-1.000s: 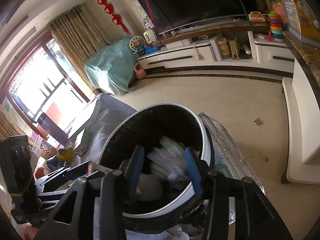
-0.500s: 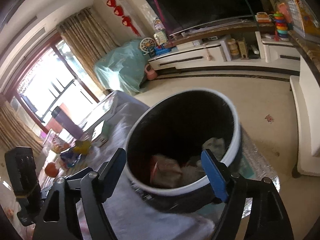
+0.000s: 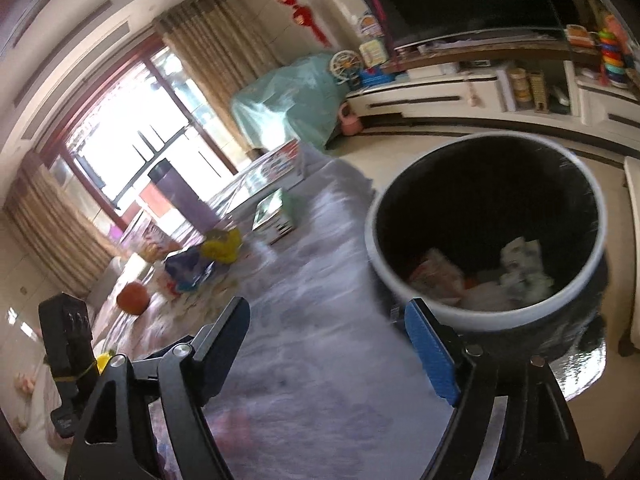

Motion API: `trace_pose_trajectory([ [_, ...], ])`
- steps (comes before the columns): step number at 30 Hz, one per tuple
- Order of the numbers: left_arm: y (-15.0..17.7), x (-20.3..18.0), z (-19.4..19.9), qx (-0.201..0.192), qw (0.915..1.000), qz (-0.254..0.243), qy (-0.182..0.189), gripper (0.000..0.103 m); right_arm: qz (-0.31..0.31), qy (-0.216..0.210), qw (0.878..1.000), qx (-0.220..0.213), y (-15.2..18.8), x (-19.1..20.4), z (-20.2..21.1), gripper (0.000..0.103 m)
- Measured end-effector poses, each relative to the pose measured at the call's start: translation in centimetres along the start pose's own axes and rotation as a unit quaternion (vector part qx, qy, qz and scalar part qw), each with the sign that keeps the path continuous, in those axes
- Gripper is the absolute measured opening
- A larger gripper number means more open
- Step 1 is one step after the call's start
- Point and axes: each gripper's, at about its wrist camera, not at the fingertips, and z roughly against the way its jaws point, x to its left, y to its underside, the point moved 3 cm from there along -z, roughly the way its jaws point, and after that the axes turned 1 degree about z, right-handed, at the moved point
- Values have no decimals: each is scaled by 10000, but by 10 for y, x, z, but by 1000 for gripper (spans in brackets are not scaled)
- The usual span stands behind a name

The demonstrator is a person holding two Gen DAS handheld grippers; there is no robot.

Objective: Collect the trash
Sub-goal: 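Move both open tools back over the bed toward the white bag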

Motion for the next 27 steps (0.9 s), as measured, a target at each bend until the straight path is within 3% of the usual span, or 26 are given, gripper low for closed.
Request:
trace_pose_trajectory([
  [18,19,85,60,-243,9946,818,-585,62,502,-418,9968,458,30,69,-56,81],
  [27,1,109,50,-289,9922,950,-759,62,784,-524,9939,567,29,97,-83,81],
])
